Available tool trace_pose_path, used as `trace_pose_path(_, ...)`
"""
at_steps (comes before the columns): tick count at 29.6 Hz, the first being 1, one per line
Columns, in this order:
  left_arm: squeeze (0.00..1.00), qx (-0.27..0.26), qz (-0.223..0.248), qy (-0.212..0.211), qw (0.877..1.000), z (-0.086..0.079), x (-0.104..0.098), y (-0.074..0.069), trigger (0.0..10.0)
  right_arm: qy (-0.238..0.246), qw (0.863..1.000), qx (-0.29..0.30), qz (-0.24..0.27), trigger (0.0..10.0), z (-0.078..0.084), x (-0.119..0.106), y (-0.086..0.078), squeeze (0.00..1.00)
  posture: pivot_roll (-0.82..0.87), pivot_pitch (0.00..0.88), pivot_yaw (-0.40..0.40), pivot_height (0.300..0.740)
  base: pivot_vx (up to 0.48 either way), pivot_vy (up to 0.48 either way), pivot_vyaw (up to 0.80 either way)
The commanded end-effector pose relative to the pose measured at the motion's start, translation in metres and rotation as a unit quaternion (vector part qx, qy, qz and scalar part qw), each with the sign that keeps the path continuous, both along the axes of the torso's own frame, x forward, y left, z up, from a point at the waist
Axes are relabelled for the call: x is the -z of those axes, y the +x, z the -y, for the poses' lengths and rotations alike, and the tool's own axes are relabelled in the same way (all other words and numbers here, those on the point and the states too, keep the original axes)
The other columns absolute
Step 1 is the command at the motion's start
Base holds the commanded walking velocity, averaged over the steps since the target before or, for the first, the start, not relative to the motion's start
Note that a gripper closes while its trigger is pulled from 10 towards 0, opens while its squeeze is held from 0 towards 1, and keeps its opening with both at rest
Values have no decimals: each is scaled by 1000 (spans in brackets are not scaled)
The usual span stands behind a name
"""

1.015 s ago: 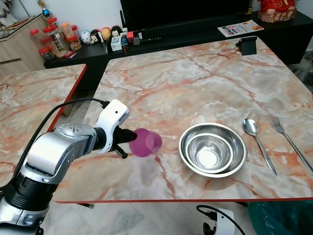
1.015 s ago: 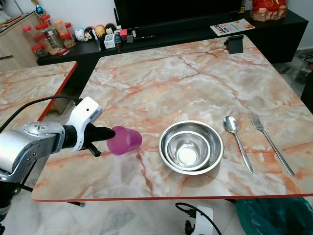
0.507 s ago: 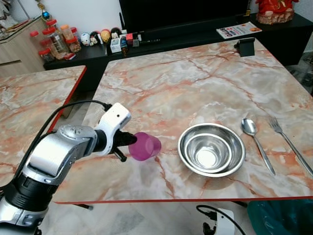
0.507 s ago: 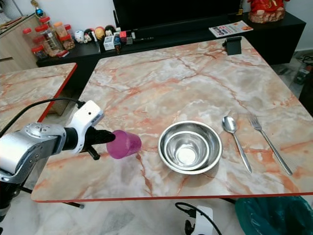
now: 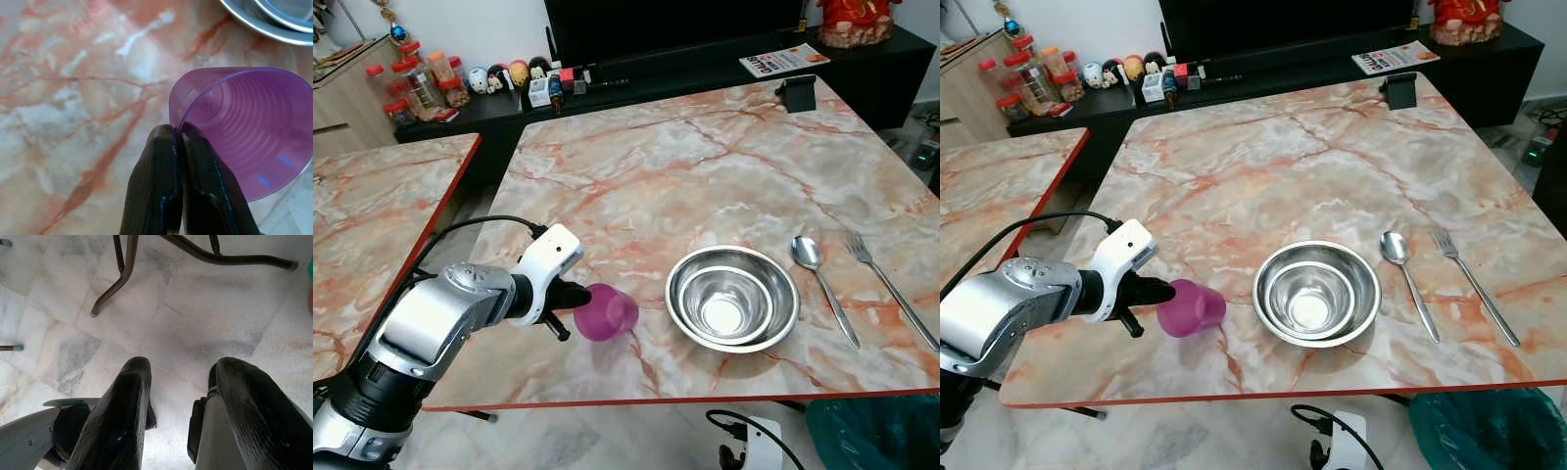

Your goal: Setting the table

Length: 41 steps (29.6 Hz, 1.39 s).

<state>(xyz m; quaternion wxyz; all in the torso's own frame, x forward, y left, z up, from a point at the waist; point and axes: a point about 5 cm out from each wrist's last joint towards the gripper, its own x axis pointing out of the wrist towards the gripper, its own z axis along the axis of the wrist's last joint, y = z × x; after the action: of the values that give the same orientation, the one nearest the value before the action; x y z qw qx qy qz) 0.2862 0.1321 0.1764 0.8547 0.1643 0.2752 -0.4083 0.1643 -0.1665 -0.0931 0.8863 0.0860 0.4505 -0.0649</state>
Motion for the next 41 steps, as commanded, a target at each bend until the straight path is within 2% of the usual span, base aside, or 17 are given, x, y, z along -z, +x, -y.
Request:
trace_pose_path(1,0,-11,6,22,1000,-7,0,0,9961,8,1000,6,-2,10000,-6,1,-1,0,107,43,181,740,0,0,0)
trace_pose_path(14,0,-19,26,33,999,-8,0,5,10000,9,1000,6,-3,10000,-6,1,-1,0,105,43,183,740,0,0,0)
trace_pose_path(15,133,-24,27,29,999,-8,0,6,10000,9,1000,6,-3,10000,-6,1,-2,0,105,43,183,740,0,0,0)
trace_pose_path(16,714,-29,29,26,999,-8,-1,7,10000,9,1000,7,-4,10000,-6,1,-2,0,105,43,183,740,0,0,0)
trace_pose_path(17,714,-29,29,26,999,-8,-1,7,10000,9,1000,7,-4,10000,-6,1,-2,0,105,43,183,740,0,0,0)
trace_pose_path(18,1000,-29,29,27,999,-8,-2,7,10000,9,1000,7,-4,10000,-6,1,-2,0,105,43,183,740,0,0,0)
trace_pose_path(19,1000,-30,29,26,999,-8,-2,8,10000,9,1000,7,-4,10000,-6,1,-2,0,103,41,184,740,0,0,0)
trace_pose_path(20,0,-31,30,25,999,-8,-3,8,10000,9,1000,7,-4,10000,-6,1,-2,0,103,41,184,740,0,0,0)
trace_pose_path(32,0,-40,38,13,998,-7,-5,10,10000,9,1000,7,-3,10000,-6,1,-2,0,103,41,183,740,0,0,0)
trace_pose_path(36,0,-46,56,-19,997,-3,-14,15,10000,9,1000,7,-3,10000,-6,1,-2,0,105,41,182,740,0,0,0)
trace_pose_path(41,0,-51,60,-37,996,-2,-20,17,10000,10,1000,8,-3,10000,-7,1,-2,0,104,39,185,740,0,0,0)
